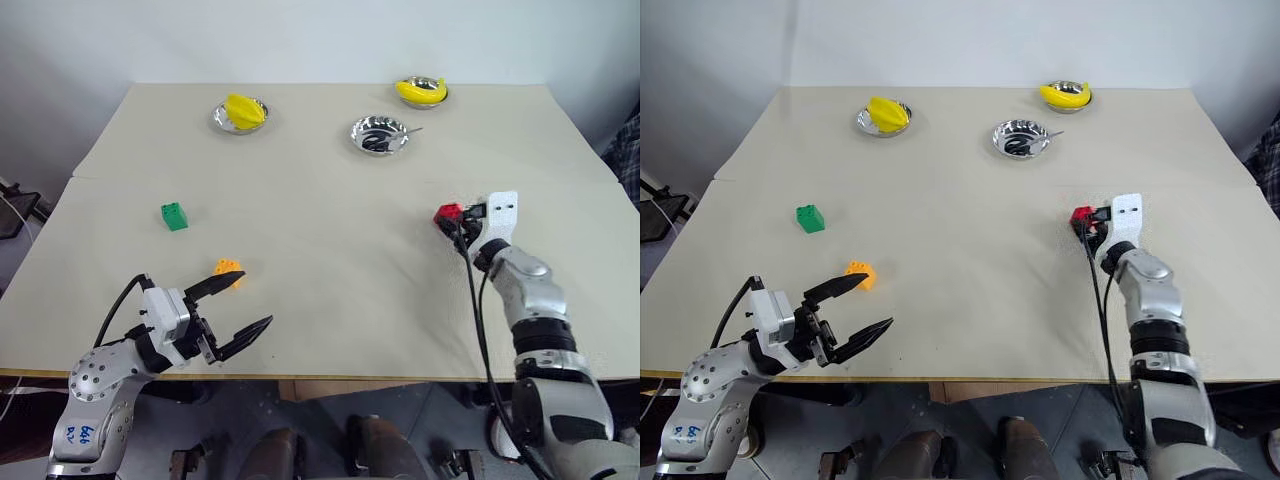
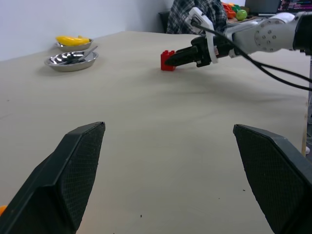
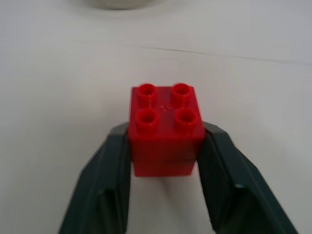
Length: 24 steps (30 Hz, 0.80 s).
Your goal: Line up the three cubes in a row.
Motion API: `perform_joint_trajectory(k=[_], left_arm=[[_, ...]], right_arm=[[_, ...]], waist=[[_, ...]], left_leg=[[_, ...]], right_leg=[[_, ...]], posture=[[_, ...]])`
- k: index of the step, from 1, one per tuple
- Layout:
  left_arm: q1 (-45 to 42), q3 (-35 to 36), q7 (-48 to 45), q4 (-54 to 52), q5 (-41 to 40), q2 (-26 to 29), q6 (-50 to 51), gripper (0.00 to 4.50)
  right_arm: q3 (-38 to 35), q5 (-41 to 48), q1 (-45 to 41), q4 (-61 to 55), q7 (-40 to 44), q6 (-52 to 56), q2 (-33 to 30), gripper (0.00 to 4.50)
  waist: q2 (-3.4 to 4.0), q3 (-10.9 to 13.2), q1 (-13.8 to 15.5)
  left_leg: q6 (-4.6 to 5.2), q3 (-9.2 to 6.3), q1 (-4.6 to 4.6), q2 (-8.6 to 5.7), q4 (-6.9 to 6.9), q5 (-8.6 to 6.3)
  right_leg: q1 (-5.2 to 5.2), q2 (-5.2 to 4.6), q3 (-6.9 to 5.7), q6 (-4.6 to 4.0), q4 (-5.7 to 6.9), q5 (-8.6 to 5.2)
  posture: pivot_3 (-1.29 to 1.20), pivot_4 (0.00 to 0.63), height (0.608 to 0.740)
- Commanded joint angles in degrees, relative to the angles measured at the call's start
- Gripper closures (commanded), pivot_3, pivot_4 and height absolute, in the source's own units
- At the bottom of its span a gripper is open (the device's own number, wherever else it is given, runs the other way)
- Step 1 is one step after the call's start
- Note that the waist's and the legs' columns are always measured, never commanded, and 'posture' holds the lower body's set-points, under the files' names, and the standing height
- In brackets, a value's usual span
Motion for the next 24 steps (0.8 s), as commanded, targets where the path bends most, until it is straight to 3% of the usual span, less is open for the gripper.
perform_joint_trajectory(k=[1,4,6,9,13,24], left_arm=[[-0.37,0.51,-2.05,-0.52,-1.13,1.54,-0.16,0.0],[-0.57,0.7,-2.96,-0.23,-1.35,2.15,0.03,0.0],[-0.73,0.71,-3.21,-0.1,-1.37,2.37,0.15,0.0],[-0.73,0.48,-2.9,-0.69,-1.31,2.16,0.6,0.0],[0.46,0.27,-2.35,-2.29,-1.43,1.76,1.2,0.0],[1.74,2.2,-2.34,-3.8,-2.83,3.26,2.88,0.0]], right_arm=[[3.66,5.46,0.09,-3.3,33.42,-11.15,-5.85,3.02],[9.3,2.34,-3.46,4.33,48.23,-15.0,-11.24,3.02],[14.06,4.31,-4.94,6.78,51.68,-17.34,-13.39,3.02],[22.11,5.26,-7.74,11.23,52.04,-23.06,-15.19,3.02],[25.83,5.25,-11.74,18.97,52.04,-29.68,-14.58,3.02],[28.01,2.63,-13.63,29.06,52.04,-36.0,-14.17,3.02]], waist=[[0.01,0.01,0.02],[0.01,0.02,0.0],[0.01,0.02,0.03],[0.0,0.03,-0.04],[0.05,0.06,-0.22],[0.05,0.06,0.15]], left_leg=[[0.01,0.0,-0.02,0.0,-0.01,0.0],[0.04,0.0,-0.01,0.0,0.01,-0.02],[0.05,-0.02,0.02,0.0,0.05,-0.03],[0.04,-0.06,0.11,0.02,0.03,-0.03],[0.01,-0.04,0.1,0.03,0.01,-0.03],[0.0,-0.11,0.08,0.03,0.08,-0.04]], right_leg=[[0.0,0.0,0.0,0.0,-0.02,0.0],[0.03,0.0,-0.02,0.02,-0.07,0.01],[0.12,-0.02,-0.03,0.03,-0.14,0.01],[0.22,-0.02,-0.05,0.01,-0.21,0.01],[0.18,-0.02,-0.05,-0.01,-0.21,0.0],[0.24,-0.03,-0.11,-0.01,-0.27,0.0]], posture=[[0.0,0.15,0.74],[0.0,0.15,0.74],[0.0,0.15,0.74],[0.0,0.15,0.74],[0.0,0.15,0.74],[0.0,0.15,0.74]])
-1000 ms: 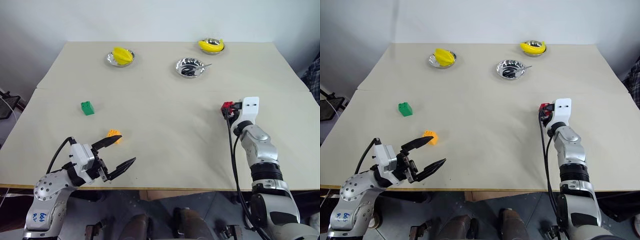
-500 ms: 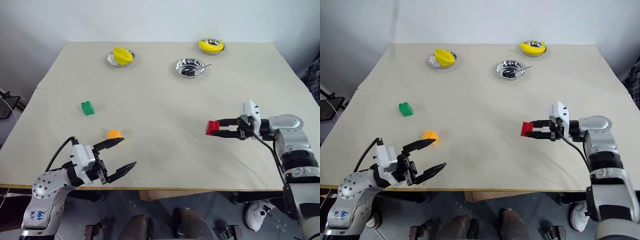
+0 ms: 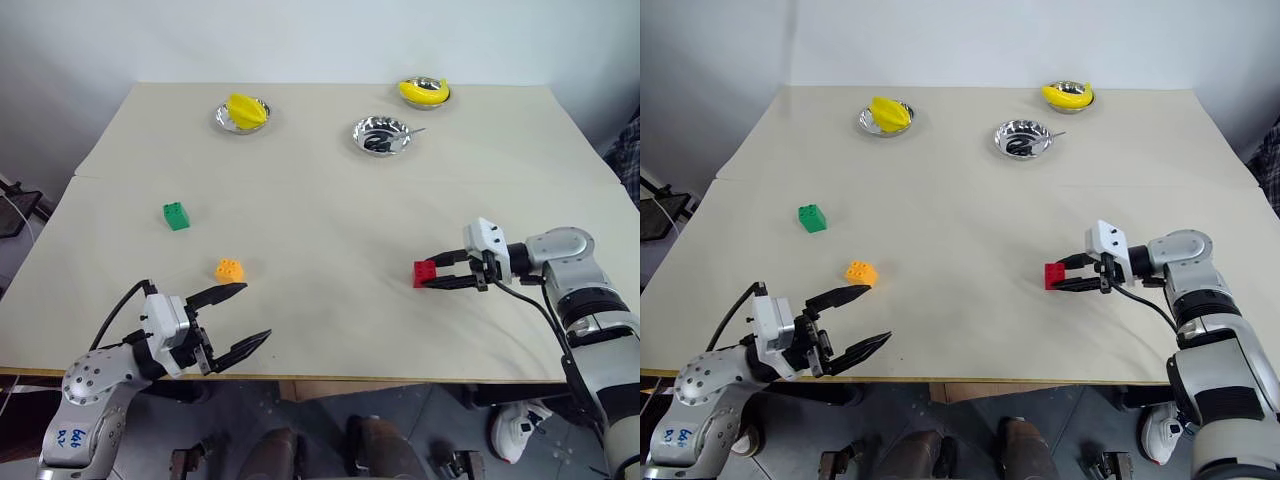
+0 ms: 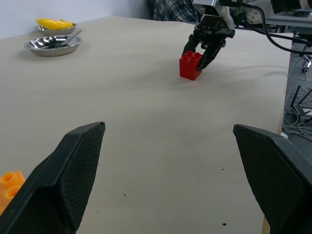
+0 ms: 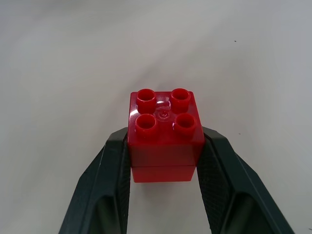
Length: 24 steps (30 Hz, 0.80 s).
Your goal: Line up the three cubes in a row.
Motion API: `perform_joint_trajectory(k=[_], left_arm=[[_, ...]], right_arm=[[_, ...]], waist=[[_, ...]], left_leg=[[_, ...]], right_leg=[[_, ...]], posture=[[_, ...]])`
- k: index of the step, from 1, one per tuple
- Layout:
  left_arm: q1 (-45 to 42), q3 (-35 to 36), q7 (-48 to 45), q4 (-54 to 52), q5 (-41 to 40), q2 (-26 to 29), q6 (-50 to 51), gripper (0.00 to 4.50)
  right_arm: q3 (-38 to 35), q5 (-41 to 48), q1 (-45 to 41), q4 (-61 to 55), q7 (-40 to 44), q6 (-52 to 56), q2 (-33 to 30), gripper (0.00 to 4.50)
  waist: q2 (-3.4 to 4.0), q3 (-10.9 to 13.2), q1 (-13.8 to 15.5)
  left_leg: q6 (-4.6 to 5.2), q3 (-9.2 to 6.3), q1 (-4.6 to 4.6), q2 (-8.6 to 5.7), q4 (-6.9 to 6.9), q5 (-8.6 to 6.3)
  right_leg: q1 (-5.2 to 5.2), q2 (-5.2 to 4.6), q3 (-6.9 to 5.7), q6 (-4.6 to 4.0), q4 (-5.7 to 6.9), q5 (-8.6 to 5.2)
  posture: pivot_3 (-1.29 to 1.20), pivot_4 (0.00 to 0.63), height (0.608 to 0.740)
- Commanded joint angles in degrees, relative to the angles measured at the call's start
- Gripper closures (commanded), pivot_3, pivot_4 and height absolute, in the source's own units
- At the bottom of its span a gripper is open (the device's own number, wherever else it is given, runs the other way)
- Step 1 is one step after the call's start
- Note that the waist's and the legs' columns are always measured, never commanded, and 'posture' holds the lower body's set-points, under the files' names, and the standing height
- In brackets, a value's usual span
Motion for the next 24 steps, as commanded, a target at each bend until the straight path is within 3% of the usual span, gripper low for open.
perform_joint_trajectory(k=[1,6,15,22,24], left_arm=[[-0.31,1.65,0.06,-2.63,-1.82,0.92,0.56,0.0],[-0.69,2.19,-0.12,-2.93,-2.0,1.2,1.45,0.0],[-1.56,2.42,-0.47,-2.47,-1.94,1.3,1.83,0.0],[-1.84,2.4,-0.27,-1.61,-1.59,0.66,1.42,0.0],[-1.02,3.62,0.12,-0.86,-1.92,0.3,1.1,0.0]], right_arm=[[-0.72,-3.08,-0.94,3.4,3.3,-3.19,-0.41,3.02],[-4.14,-7.19,-1.94,6.75,2.87,-2.6,0.48,3.02],[-6.71,-8.86,-2.83,6.41,3.3,-2.95,0.34,0.01],[-8.02,-6.21,-2.89,4.65,3.3,-2.53,-2.36,0.01],[-8.23,-0.77,-1.59,1.5,3.3,-0.35,-3.99,0.01]], waist=[[0.0,0.0,-0.01],[0.0,0.0,0.0],[0.12,0.07,-0.22],[0.21,0.12,-0.06],[0.24,0.14,-0.01]], left_leg=[[0.0,0.0,0.0,0.0,0.0,0.0],[0.01,-0.01,0.09,-0.01,0.03,0.0],[-0.02,-0.03,0.03,0.0,-0.03,-0.01],[-0.02,-0.02,0.03,0.0,-0.01,-0.01],[-0.02,-0.03,0.03,0.0,0.0,-0.01]], right_leg=[[0.01,0.0,0.0,0.0,0.0,0.0],[0.16,0.0,-0.01,0.0,-0.04,0.0],[0.04,-0.01,-0.05,0.0,0.0,0.0],[0.04,-0.01,-0.05,0.0,0.0,0.0],[0.05,-0.01,-0.05,0.0,-0.01,0.0]], posture=[[0.0,0.15,0.74],[0.0,0.15,0.74],[0.0,0.15,0.74],[0.0,0.15,0.74],[0.0,0.15,0.74]])
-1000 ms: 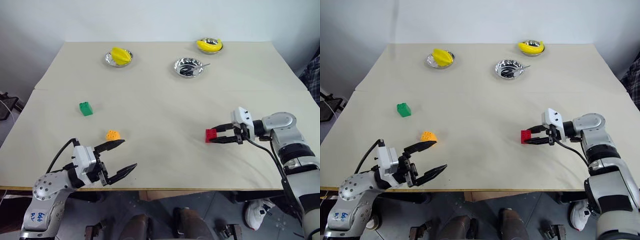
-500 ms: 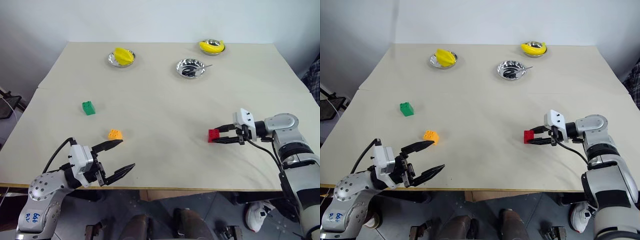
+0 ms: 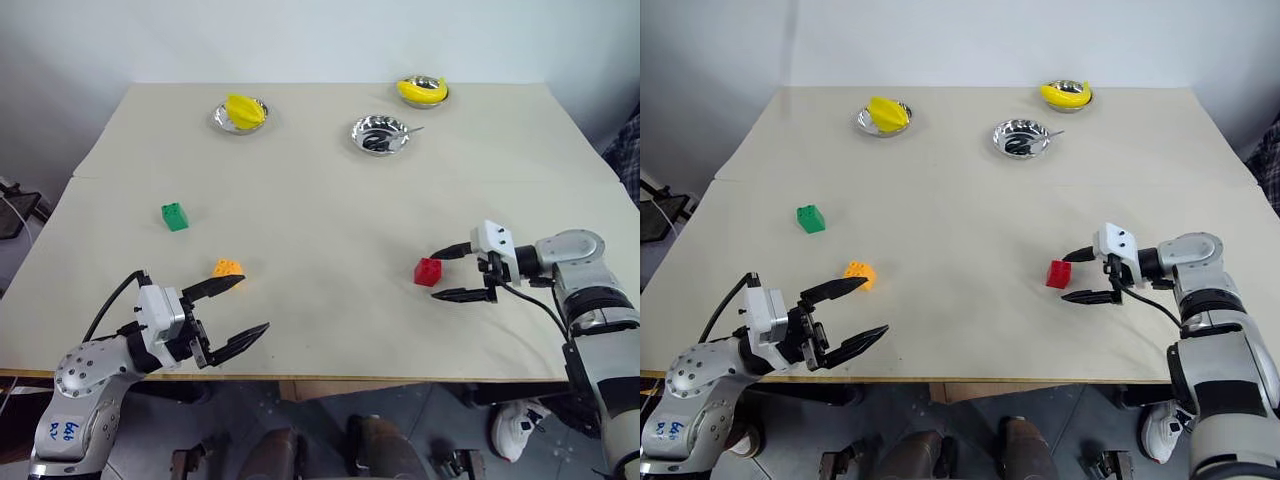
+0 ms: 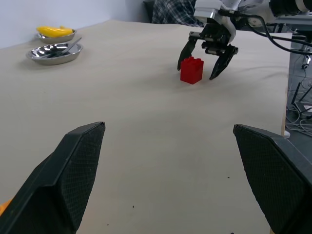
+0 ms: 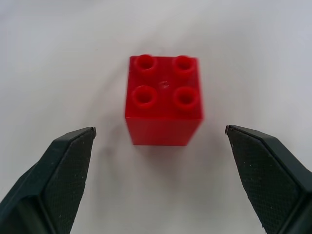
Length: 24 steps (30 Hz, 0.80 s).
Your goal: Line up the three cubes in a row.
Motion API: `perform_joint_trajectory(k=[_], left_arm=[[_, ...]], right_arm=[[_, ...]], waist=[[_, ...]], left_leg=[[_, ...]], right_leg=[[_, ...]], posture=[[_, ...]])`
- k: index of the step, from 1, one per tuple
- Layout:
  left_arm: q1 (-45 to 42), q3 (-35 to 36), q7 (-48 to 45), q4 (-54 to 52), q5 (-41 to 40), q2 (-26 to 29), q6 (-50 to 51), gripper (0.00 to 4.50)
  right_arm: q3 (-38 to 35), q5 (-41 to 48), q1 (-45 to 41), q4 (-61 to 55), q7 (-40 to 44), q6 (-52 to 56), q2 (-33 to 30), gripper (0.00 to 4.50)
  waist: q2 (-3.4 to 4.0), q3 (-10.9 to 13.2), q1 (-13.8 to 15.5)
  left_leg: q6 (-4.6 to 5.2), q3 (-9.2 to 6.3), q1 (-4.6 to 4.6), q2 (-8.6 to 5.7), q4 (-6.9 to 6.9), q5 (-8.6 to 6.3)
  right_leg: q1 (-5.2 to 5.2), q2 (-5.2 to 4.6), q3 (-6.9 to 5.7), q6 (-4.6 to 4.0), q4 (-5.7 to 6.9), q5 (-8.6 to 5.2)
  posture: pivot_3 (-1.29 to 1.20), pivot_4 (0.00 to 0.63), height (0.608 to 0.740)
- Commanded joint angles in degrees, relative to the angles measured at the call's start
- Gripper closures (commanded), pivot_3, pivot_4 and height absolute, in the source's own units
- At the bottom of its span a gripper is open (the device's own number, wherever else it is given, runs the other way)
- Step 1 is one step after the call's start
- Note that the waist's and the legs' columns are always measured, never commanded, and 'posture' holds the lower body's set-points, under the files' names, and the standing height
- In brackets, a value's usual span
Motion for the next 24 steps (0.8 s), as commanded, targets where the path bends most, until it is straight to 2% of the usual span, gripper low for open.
perform_joint_trajectory(k=[1,5,9,24], left_arm=[[1.03,2.76,0.64,0.26,-1.55,-0.47,-0.91,0.0],[2.92,4.92,0.92,3.44,-0.9,-1.41,-2.36,0.0],[2.28,3.48,0.38,4.82,-0.06,-1.91,-3.23,0.0],[-0.49,0.4,-0.17,2.18,-0.79,-1.07,-1.51,0.0]], right_arm=[[-1.68,9.27,1.05,-6.05,3.16,2.81,-3.78,0.01],[-0.49,18.17,6.71,-14.08,3.16,6.2,-7.52,0.01],[3.16,20.44,10.98,-19.17,3.16,6.64,-8.83,0.01],[-1.4,7.74,4.62,-5.57,3.16,3.41,0.73,0.01]], waist=[[0.03,0.02,-0.01],[0.03,0.02,0.04],[0.01,0.04,0.03],[0.09,0.09,0.02]], left_leg=[[0.0,0.0,-0.01,0.0,0.0,0.0],[-0.01,-0.05,-0.01,0.02,-0.02,-0.01],[0.03,-0.06,-0.01,0.02,0.01,-0.02],[0.04,0.0,-0.03,0.01,0.0,-0.02]], right_leg=[[0.0,0.0,0.0,0.0,-0.01,0.0],[0.0,0.0,-0.05,0.0,-0.02,0.0],[0.04,-0.01,-0.06,0.0,-0.06,0.0],[0.0,-0.02,-0.05,-0.01,-0.04,0.0]], posture=[[0.0,0.15,0.74],[0.0,0.15,0.74],[0.0,0.15,0.74],[0.0,0.15,0.74]])
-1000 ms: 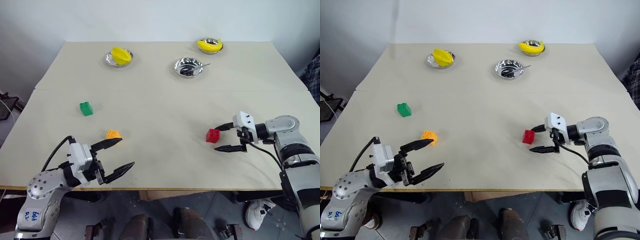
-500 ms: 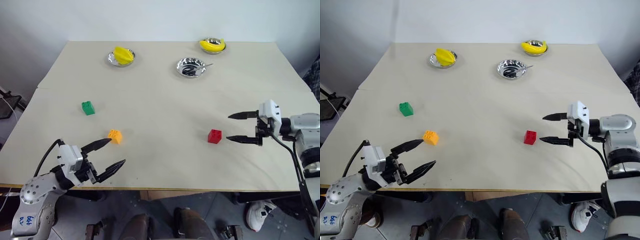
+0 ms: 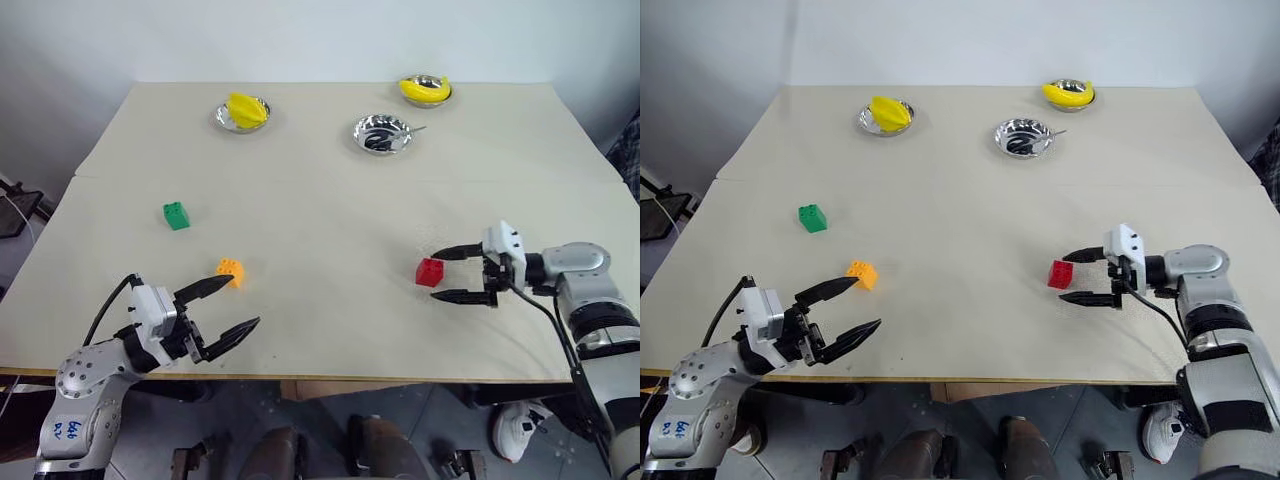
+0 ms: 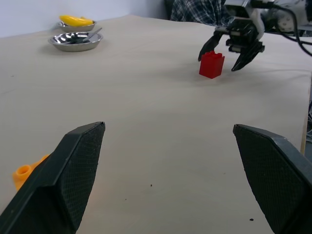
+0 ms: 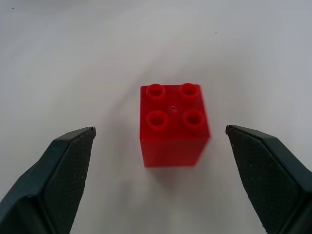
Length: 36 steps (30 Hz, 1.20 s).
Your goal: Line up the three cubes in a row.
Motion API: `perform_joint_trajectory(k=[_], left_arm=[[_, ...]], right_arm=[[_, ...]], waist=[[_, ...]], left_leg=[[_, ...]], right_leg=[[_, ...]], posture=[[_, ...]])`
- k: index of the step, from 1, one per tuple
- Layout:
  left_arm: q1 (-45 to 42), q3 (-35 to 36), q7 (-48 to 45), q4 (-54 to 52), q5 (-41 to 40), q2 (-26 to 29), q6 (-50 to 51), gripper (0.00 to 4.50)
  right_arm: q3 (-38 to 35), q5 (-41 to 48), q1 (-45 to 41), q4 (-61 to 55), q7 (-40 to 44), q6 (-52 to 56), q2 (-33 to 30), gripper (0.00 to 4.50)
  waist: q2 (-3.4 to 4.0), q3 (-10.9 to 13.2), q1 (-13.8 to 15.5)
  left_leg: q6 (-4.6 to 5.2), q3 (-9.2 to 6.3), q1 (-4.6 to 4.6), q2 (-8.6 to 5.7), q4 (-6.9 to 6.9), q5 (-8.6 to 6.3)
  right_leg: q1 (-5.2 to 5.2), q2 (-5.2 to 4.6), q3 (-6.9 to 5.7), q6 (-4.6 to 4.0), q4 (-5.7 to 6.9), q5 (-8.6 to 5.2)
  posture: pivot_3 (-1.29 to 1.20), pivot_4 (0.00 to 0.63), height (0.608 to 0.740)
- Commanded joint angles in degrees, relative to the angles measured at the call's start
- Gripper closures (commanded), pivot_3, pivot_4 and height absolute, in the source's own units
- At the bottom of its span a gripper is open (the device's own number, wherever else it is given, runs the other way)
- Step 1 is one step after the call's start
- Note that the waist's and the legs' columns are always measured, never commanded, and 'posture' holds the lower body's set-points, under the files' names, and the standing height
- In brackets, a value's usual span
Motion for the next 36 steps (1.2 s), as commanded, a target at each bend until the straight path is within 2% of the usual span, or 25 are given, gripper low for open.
perform_joint_trajectory(k=[1,16,36], left_arm=[[0.08,0.02,0.02,-3.11,-0.88,0.57,0.28,0.0],[-0.25,-0.02,-0.04,-3.75,-0.74,0.9,1.0,0.0],[-1.43,-1.13,-0.41,-2.88,-0.3,0.75,0.8,0.0]], right_arm=[[-3.31,-2.64,-1.77,2.19,3.22,-1.35,0.51,0.01],[-8.98,-12.45,-5.31,7.32,0.48,-3.32,1.71,0.01],[-12.86,-18.27,-4.92,8.21,-3.77,-4.05,1.99,0.01]], waist=[[0.0,0.0,0.0],[0.0,0.0,-0.12],[0.0,0.0,-0.17]], left_leg=[[0.0,0.01,0.0,0.0,0.0,0.0],[-0.03,0.0,0.02,0.0,0.02,0.0],[-0.04,0.0,0.01,0.0,0.03,0.01]], right_leg=[[0.0,0.0,-0.01,0.0,-0.01,0.0],[0.0,0.0,-0.04,0.0,0.04,0.0],[0.0,0.0,-0.04,0.0,0.05,0.0]], posture=[[0.0,0.15,0.74],[0.0,0.15,0.74],[0.0,0.15,0.74]])
